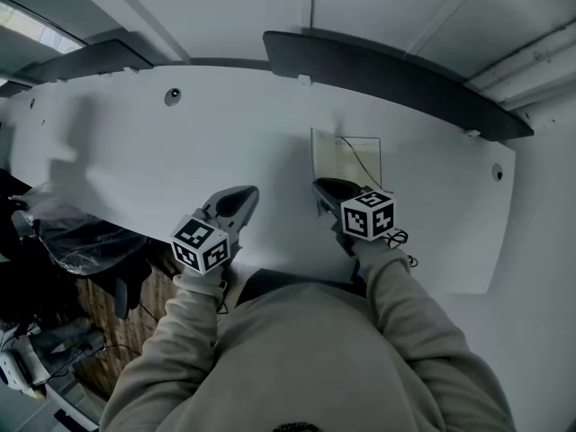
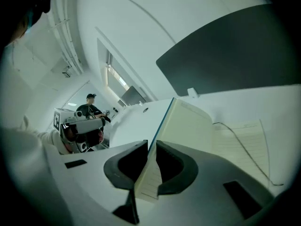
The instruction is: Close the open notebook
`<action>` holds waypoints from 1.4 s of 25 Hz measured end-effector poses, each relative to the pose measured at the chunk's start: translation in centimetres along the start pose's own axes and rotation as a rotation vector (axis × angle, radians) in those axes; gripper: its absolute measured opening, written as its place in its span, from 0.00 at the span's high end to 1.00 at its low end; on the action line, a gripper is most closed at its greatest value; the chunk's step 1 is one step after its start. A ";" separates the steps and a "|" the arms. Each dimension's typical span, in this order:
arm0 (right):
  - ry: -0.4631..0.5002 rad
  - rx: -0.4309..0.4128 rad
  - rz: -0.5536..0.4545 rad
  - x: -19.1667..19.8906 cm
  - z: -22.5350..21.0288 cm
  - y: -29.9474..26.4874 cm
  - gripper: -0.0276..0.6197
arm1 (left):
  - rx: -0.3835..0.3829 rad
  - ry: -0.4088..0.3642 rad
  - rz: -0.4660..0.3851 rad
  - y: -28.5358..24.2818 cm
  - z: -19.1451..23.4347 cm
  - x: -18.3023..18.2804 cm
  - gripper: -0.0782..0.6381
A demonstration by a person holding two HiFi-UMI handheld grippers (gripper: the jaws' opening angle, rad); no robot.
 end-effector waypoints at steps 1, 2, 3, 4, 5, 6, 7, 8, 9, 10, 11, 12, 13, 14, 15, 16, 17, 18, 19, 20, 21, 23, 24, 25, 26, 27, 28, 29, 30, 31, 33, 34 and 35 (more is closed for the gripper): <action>0.001 -0.009 0.016 0.3 0.3 -1.2 0.87 | -0.007 0.010 0.000 0.5 0.6 0.4 0.89; -0.001 -0.017 0.030 0.7 0.5 -2.3 0.87 | -0.016 0.020 0.000 1.0 1.2 0.7 0.89; -0.007 -0.022 0.043 1.0 0.7 -3.3 0.86 | -0.024 0.029 0.000 1.5 1.7 0.9 0.89; -0.015 -0.025 0.054 1.4 0.7 -4.2 0.86 | -0.032 0.039 -0.002 1.9 2.2 1.1 0.89; -0.026 -0.025 0.065 1.8 0.6 -5.0 0.86 | -0.037 0.047 -0.004 2.3 2.7 1.3 0.89; -0.040 -0.020 0.077 2.2 0.4 -5.6 0.87 | -0.042 0.054 -0.006 2.7 3.2 1.4 0.89; -0.054 -0.013 0.092 2.6 0.1 -6.2 0.87 | -0.047 0.060 -0.008 3.0 3.6 1.5 0.89; -0.064 -0.004 0.110 3.0 -0.3 -6.7 0.87 | -0.051 0.066 -0.010 3.3 4.1 1.6 0.89; -0.071 0.006 0.130 3.3 -0.6 -7.1 0.87 | -0.055 0.073 -0.013 3.5 4.5 1.7 0.89; -0.074 0.015 0.150 3.6 -0.9 -7.5 0.87 | -0.058 0.080 -0.016 3.7 4.9 1.8 0.89; -0.071 0.022 0.167 3.8 -1.1 -7.8 0.87 | -0.061 0.088 -0.018 3.9 5.3 1.9 0.89; -0.067 0.028 0.182 3.9 -1.3 -8.1 0.87 | -0.063 0.095 -0.018 4.0 5.6 2.1 0.89; -0.065 0.033 0.192 3.9 -1.4 -8.3 0.87 | -0.064 0.101 -0.018 4.1 5.8 2.2 0.89; -0.065 0.038 0.198 3.9 -1.5 -8.5 0.87 | -0.063 0.105 -0.018 4.2 6.1 2.3 0.89; -0.064 0.042 0.203 3.8 -1.6 -8.6 0.87 | -0.062 0.109 -0.018 4.3 6.2 2.3 0.89; -0.061 0.046 0.208 3.9 -1.7 -8.9 0.87 | -0.060 0.112 -0.018 4.3 6.4 2.4 0.89; -0.055 0.050 0.215 3.9 -1.8 -9.1 0.87 | -0.058 0.114 -0.018 4.2 6.5 2.5 0.89; -0.049 0.054 0.225 4.1 -2.0 -9.5 0.87 | -0.055 0.116 -0.017 4.2 6.6 2.6 0.89; -0.047 0.058 0.235 4.2 -2.2 -9.8 0.87 | -0.053 0.117 -0.016 4.2 6.8 2.7 0.89; -0.047 0.063 0.248 4.4 -2.4 -10.3 0.87 | -0.051 0.119 -0.013 4.2 6.9 2.9 0.89; -0.048 0.069 0.262 4.6 -2.5 -10.7 0.87 | -0.050 0.121 -0.010 4.2 7.1 3.0 0.89; -0.043 0.091 0.293 4.9 -2.5 -11.6 0.87 | -0.050 0.128 -0.005 4.4 7.4 3.4 0.89; -0.036 0.106 0.304 5.0 -2.5 -12.0 0.87 | -0.050 0.132 -0.003 4.5 7.5 3.7 0.89; -0.025 0.123 0.311 5.0 -2.4 -12.3 0.88 | -0.051 0.136 -0.001 4.6 7.7 3.8 0.89; -0.008 0.142 0.317 4.9 -2.3 -12.6 0.91 | -0.052 0.140 -0.001 4.7 7.8 4.0 0.89; 0.019 0.161 0.324 4.7 -2.1 -12.9 0.92 | -0.054 0.142 0.000 4.8 8.0 4.2 0.89; 0.056 0.179 0.336 4.4 -1.8 -13.2 0.92 | -0.056 0.145 0.001 5.0 8.2 4.3 0.89; 0.096 0.195 0.353 4.3 -1.5 -13.6 0.92 | -0.058 0.148 0.001 5.2 8.4 4.5 0.89; 0.127 0.206 0.370 4.1 -1.2 -13.8 0.92 | -0.062 0.152 0.000 5.4 8.6 4.7 0.89; 0.138 0.211 0.380 4.1 -1.0 -14.0 0.92 | -0.064 0.157 -0.002 5.6 8.8 4.8 0.89; 0.101 0.200 0.376 4.2 -1.0 -13.9 0.92 | -0.065 0.166 -0.007 5.9 8.8 5.0 0.89; 0.073 0.193 0.364 4.2 -1.1 -13.7 0.92 | -0.062 0.167 -0.010 5.9 8.8 5.0 0.89; 0.056 0.192 0.346 4.1 -1.1 -13.4 0.92 | -0.057 0.164 -0.012 5.8 8.7 4.9 0.89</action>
Point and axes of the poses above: the fingertips, and each gripper's own axes: y backward along the fingers, z to its left, x out of its underside, the point moved 10 cm from there along y, backward along the fingers, and after that the axes turned 3 degrees about -x, right-handed, at the moved point
